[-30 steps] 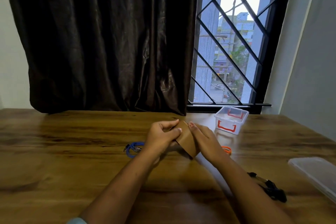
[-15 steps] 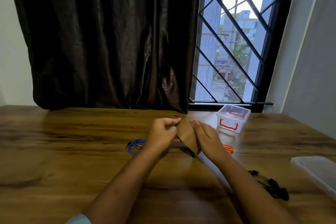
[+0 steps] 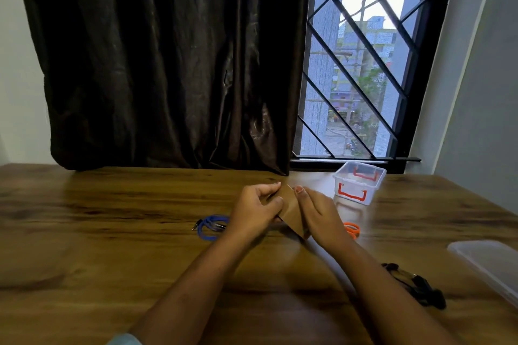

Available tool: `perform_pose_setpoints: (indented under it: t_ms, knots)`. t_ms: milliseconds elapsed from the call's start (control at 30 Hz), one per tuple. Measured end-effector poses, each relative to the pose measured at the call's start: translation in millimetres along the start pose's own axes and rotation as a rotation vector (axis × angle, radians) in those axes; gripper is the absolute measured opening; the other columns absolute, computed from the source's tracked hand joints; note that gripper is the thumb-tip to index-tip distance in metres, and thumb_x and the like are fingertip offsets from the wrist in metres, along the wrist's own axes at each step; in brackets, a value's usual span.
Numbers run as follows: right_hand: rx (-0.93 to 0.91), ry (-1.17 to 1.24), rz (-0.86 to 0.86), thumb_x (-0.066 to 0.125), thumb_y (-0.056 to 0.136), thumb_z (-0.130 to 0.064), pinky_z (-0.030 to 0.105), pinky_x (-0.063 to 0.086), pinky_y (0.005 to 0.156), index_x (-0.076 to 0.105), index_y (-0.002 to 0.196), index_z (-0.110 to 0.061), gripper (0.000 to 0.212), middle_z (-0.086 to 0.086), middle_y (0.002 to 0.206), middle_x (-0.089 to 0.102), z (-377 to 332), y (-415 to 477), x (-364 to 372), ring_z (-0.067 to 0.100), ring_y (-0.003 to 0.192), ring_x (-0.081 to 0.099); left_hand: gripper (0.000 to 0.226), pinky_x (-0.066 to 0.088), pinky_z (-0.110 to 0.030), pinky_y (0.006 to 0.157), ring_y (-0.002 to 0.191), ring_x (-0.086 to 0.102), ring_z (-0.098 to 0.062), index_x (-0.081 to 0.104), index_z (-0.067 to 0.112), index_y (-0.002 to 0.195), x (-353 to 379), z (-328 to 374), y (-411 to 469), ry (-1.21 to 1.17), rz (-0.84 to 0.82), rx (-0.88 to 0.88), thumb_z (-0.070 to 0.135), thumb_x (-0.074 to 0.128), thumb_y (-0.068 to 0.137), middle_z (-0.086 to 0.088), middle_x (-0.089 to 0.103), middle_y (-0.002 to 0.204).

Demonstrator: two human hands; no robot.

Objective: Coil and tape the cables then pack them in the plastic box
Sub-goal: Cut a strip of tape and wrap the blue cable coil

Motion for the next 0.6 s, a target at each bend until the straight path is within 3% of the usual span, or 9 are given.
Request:
perform_pose_setpoints:
  t_ms: [100,167,267,433,533,600]
  knots:
    - [-0.021,-0.068,0.009,0.037,0.099,-0.032,0.013,0.041,0.057,0.06,0.084,-0.026,0.027,-0.006,0.069,0.059,3.3,0.3,1.5,0.001,0.064,0.057,0.036,0.059,-0.036,0.078,0.105,0.06,-0.014,0.059,0.016,0.124,-0.1,-3.2,0.7,0.059,0.028,0.026,0.003,0.049,0.092,0.001,0.059,0.122]
    - [-0.042,-0.113,0.023,0.037,0.098,-0.035,0.011,0.04,0.057,0.059,0.089,-0.028,0.025,-0.009,0.069,0.059,4.4,1.0,2.6,-0.002,0.066,0.057,0.031,0.057,-0.033,0.084,0.102,0.06,-0.006,0.061,0.021,0.121,-1.1,-3.8,1.3,0.17,0.062,0.086,0.011,0.049,0.094,0.008,0.061,0.114]
    - [-0.061,-0.135,0.055,0.035,0.098,-0.037,0.008,0.039,0.055,0.054,0.085,-0.033,0.023,-0.01,0.066,0.057,4.7,2.7,2.7,-0.005,0.064,0.057,0.025,0.053,-0.02,0.078,0.09,0.057,0.005,0.064,0.029,0.113,1.2,-0.4,-3.1,0.303,0.137,0.2,0.027,0.058,0.09,0.017,0.063,0.102]
    - [-0.071,-0.111,0.12,0.037,0.101,-0.03,0.006,0.037,0.051,0.049,0.072,-0.036,0.031,-0.007,0.058,0.054,6.6,4.4,2.5,-0.006,0.058,0.057,0.019,0.055,-0.029,0.069,0.081,0.064,-0.01,0.069,0.031,0.096,8.6,1.2,-11.8,0.345,0.247,0.173,0.039,0.069,0.079,0.02,0.065,0.105]
    - [-0.095,-0.12,0.145,0.039,0.101,-0.028,0.004,0.035,0.05,0.047,0.069,-0.037,0.034,-0.01,0.053,0.05,6.8,3.9,4.4,-0.008,0.056,0.055,0.009,0.048,-0.018,0.067,0.083,0.059,0.0,0.069,0.029,0.084,8.8,0.7,-12.8,0.365,0.298,0.156,0.037,0.069,0.08,0.019,0.066,0.104]
    - [-0.107,-0.139,0.149,0.038,0.1,-0.031,0.005,0.035,0.051,0.047,0.069,-0.038,0.033,-0.011,0.054,0.05,7.1,3.8,5.0,-0.007,0.058,0.056,0.007,0.048,-0.021,0.063,0.076,0.058,-0.002,0.068,0.027,0.08,9.3,1.4,-14.3,0.37,0.316,0.168,0.034,0.067,0.082,0.018,0.067,0.103]
Point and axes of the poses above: each hand's wrist, its own y-axis towards the middle knuckle, its own x-axis out of the palm, z = x × y, the point moved 1 cm from there along y, towards the middle knuckle
